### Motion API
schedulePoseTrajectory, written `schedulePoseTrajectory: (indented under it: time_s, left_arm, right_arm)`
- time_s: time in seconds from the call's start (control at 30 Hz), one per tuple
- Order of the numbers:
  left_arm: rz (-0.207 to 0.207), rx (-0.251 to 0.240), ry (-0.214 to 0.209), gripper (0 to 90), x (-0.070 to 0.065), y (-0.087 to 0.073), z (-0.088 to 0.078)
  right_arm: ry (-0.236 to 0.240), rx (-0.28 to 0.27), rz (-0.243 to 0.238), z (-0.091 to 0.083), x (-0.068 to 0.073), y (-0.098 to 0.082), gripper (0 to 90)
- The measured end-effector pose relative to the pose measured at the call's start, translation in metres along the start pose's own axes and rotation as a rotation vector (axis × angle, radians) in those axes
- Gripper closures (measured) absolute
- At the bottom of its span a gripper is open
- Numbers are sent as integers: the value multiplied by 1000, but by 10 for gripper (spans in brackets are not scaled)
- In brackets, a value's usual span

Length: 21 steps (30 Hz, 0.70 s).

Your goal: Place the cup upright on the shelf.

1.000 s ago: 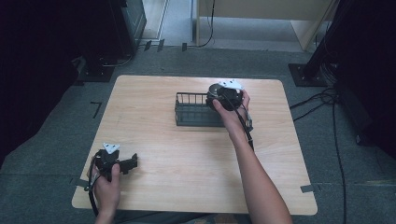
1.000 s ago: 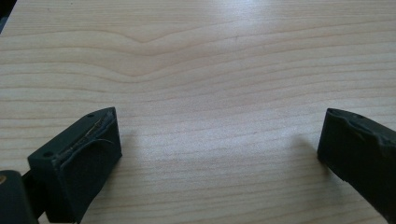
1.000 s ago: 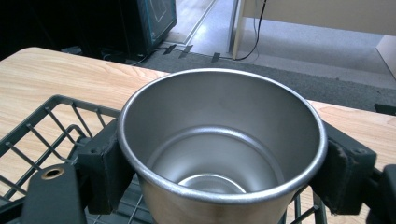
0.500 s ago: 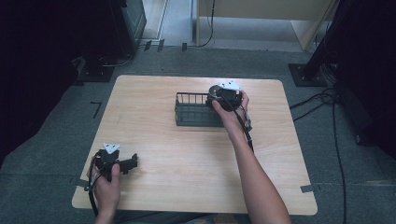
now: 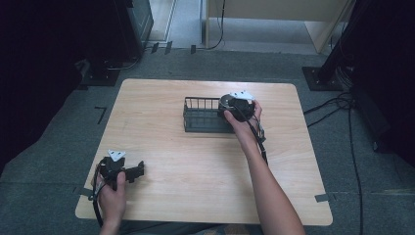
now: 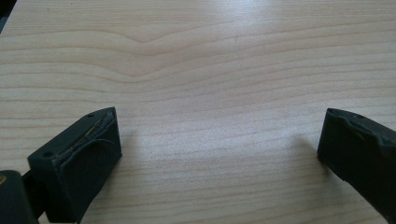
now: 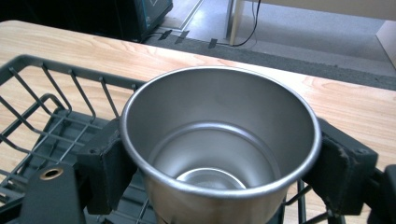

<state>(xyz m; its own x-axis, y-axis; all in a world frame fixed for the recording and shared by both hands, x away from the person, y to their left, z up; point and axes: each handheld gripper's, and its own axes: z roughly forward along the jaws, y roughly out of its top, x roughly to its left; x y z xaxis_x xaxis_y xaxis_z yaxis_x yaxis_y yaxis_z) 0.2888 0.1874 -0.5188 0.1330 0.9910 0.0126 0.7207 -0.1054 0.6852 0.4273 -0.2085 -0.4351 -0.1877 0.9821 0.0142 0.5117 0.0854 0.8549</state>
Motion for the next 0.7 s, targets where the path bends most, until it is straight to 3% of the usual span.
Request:
schedulePoseTrajectory:
  time_s: [0.17, 0.43, 0.7]
  left_arm:
    - [-1, 0, 0, 0, 0, 0, 0]
    - [0, 0, 0, 0, 0, 0, 0]
    - [-1, 0, 0, 0, 0, 0, 0]
  right_arm:
    - [1, -3, 3, -2, -1, -2, 162]
    - [42, 7, -2, -8, -2, 0, 14]
    - [62, -12, -11, -22, -4, 2, 0]
